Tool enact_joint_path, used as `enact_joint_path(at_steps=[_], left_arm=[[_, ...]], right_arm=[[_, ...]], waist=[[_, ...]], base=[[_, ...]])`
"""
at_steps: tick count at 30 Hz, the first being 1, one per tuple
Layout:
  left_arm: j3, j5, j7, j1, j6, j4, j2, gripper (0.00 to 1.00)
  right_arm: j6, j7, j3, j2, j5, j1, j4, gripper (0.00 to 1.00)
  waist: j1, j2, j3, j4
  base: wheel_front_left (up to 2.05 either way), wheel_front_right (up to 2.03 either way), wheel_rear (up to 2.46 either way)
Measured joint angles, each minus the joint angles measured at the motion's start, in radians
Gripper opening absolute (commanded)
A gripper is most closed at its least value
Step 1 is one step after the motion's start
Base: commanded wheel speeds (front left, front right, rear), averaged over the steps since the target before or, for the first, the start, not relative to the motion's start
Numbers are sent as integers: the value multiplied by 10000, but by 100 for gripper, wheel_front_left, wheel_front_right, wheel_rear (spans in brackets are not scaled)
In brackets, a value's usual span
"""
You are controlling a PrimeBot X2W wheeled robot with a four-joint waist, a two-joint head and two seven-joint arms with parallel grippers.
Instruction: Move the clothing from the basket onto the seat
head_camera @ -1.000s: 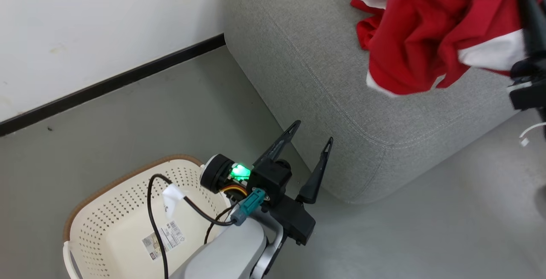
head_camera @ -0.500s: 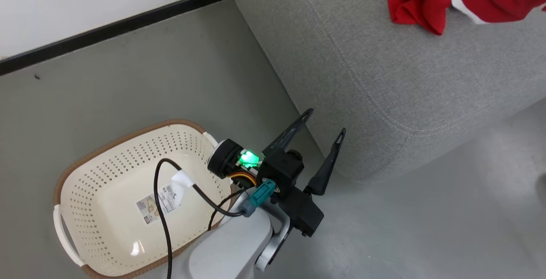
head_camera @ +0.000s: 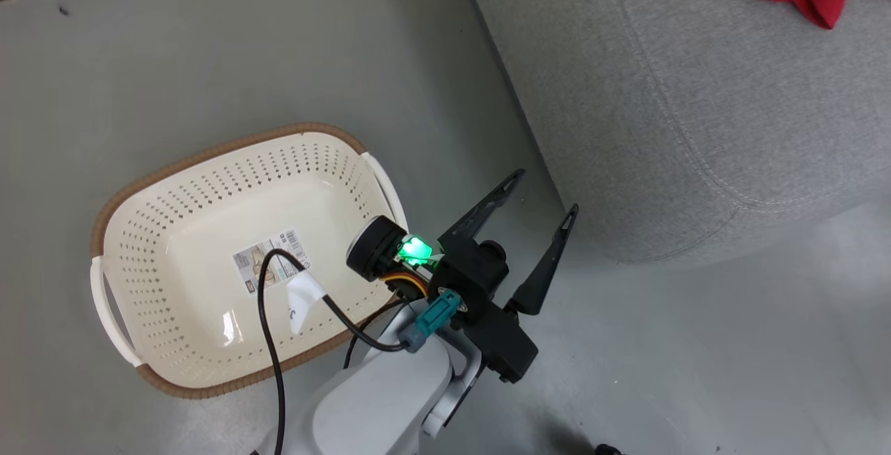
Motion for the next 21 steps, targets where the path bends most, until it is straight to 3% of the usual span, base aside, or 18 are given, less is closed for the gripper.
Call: enact_joint_path(at_steps=[9, 13, 21], left_arm=[[-115, 4, 0, -236, 0, -251, 12, 100], [-140, 19, -2, -278, 0, -330, 12, 100], [-374, 19, -4, -460, 0, -502, 12, 100]], right_arm=[[0, -2, -399, -1106, -31, -1285, 1553, 0], [2, 2, -717, -1225, 136, -1729, 2685, 0], [0, 0, -727, -1095, 449, -2337, 3687, 0]], waist=[[0, -1, 998, 722], [1, -1, 1389, 995], [0, 0, 2004, 1431]], base=[[0, 0, 0], [0, 0, 0], [0, 0, 0]])
